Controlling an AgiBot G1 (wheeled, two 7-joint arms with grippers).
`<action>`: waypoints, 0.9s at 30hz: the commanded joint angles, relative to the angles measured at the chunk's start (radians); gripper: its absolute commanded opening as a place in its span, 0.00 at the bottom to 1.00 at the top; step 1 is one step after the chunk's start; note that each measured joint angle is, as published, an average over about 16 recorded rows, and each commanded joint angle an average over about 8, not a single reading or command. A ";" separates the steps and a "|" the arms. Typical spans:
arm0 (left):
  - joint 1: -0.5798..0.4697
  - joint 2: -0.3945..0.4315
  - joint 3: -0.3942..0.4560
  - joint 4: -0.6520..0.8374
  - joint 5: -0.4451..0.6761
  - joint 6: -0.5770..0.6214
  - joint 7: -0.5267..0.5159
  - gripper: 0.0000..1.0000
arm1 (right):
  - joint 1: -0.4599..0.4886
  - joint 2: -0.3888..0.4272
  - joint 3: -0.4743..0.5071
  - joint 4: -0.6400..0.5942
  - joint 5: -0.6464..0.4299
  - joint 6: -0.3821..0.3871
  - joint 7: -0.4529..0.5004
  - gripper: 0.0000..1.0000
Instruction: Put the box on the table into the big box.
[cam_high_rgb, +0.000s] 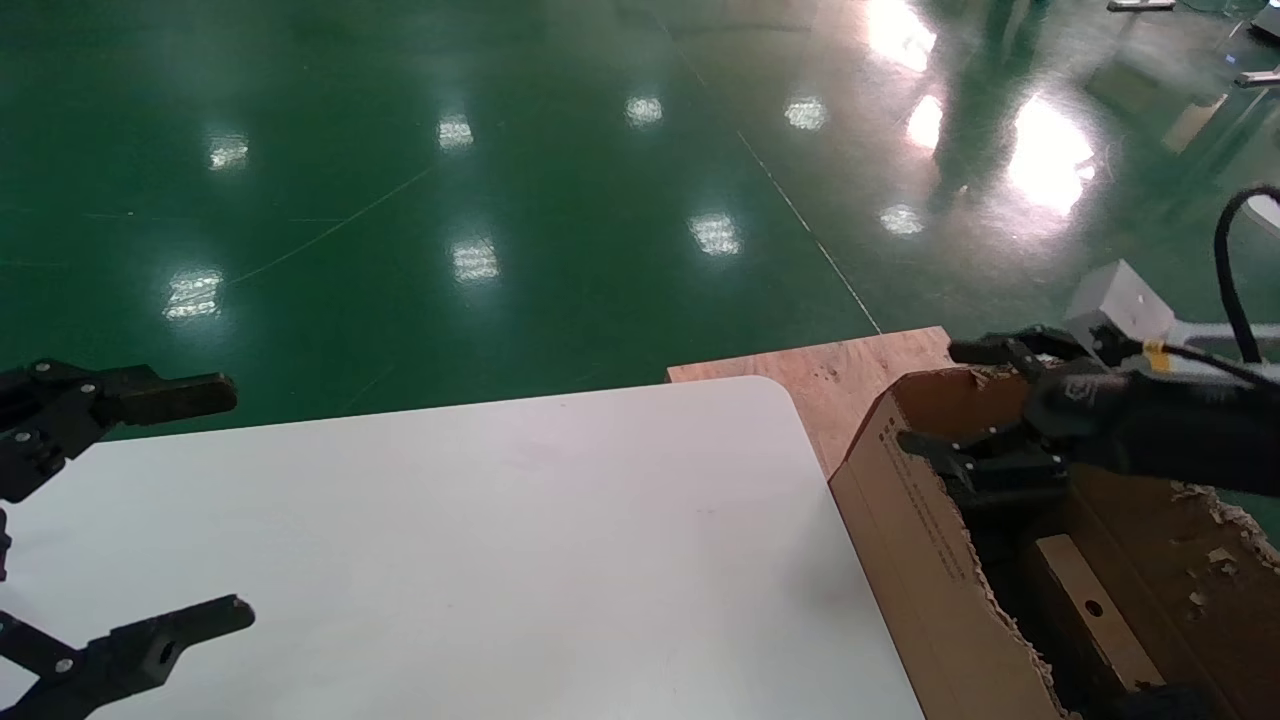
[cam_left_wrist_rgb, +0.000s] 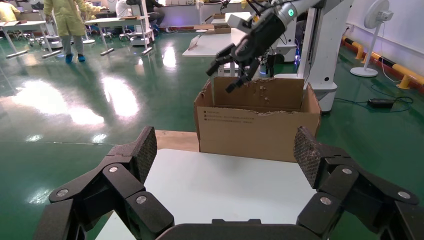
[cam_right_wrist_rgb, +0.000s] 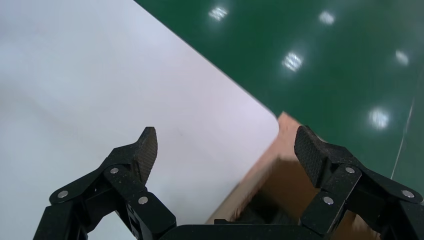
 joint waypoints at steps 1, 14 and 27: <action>0.000 0.000 0.000 0.000 0.000 0.000 0.000 1.00 | -0.054 -0.022 0.072 0.002 -0.004 -0.020 0.004 1.00; 0.000 0.000 0.000 0.000 0.000 0.000 0.000 1.00 | -0.412 -0.167 0.555 0.012 -0.028 -0.150 0.028 1.00; 0.000 0.000 0.001 0.000 0.000 0.000 0.000 1.00 | -0.769 -0.313 1.036 0.023 -0.052 -0.281 0.052 1.00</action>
